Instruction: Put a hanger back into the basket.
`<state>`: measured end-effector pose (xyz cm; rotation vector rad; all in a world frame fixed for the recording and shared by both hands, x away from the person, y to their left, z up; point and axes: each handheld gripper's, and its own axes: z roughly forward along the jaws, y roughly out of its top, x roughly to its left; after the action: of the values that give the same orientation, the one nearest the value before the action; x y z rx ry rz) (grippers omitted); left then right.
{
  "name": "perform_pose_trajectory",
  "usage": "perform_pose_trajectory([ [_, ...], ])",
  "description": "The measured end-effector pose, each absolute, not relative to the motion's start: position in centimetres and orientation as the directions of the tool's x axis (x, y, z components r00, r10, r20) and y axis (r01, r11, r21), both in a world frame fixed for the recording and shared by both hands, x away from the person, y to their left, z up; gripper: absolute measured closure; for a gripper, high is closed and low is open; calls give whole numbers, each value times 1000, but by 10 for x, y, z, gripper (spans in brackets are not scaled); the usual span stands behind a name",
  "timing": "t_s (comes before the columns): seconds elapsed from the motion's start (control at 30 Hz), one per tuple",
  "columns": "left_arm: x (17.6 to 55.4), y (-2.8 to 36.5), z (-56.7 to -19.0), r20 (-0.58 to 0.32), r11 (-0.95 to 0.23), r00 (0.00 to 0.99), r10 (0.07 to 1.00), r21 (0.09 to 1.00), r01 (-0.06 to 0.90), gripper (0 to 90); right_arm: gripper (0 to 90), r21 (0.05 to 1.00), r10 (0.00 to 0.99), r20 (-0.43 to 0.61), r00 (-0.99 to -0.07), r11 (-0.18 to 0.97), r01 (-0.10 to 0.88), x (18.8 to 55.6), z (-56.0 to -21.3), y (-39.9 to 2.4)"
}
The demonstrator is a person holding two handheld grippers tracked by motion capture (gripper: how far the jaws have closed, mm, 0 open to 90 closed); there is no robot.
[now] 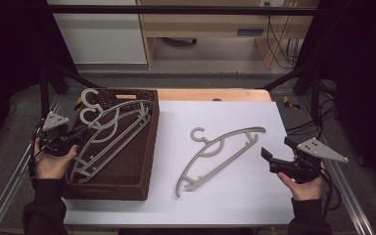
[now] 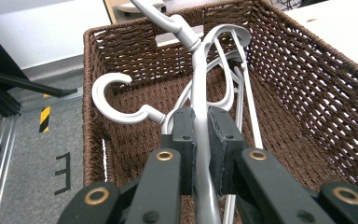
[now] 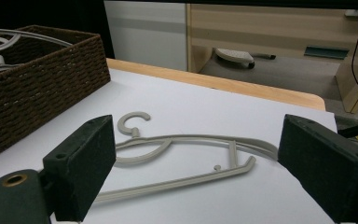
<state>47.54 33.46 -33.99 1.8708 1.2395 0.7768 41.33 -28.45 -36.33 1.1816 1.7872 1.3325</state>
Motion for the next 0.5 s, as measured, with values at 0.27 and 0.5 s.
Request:
perform_pose_trajectory([
  [0.27,483,347,-345,49,-232,361,931,843,485,815,111,949,907,35,-420,102,299,414,-364,-282],
  [0.5,487,351,-360,39,-234,348,937,807,542,813,111,949,908,41,-417,95,301,413,-363,-283],
])
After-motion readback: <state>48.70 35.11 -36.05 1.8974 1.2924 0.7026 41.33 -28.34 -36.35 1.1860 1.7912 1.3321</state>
